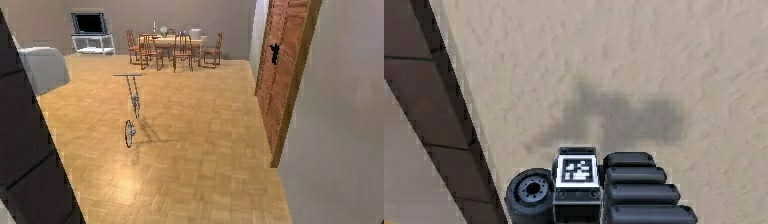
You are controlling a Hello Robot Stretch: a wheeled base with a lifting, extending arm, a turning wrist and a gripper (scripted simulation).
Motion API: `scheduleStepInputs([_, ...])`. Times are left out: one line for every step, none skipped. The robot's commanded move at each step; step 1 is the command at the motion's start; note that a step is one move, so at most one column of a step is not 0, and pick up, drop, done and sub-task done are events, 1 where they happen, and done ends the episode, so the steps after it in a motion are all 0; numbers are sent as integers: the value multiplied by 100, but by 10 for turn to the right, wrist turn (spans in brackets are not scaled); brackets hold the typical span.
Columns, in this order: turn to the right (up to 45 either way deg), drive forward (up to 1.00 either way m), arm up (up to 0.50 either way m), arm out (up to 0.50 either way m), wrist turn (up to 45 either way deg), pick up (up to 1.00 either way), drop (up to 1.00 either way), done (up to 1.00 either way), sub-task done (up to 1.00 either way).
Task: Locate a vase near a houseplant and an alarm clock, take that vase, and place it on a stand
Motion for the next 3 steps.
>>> scheduleStepInputs([0,65,0,0,0,0,0,0,0])
scheduleStepInputs([-210,0,0,0,0,0,0,0,0])
scheduleStepInputs([0,35,0,0,0,0,0,0,0])
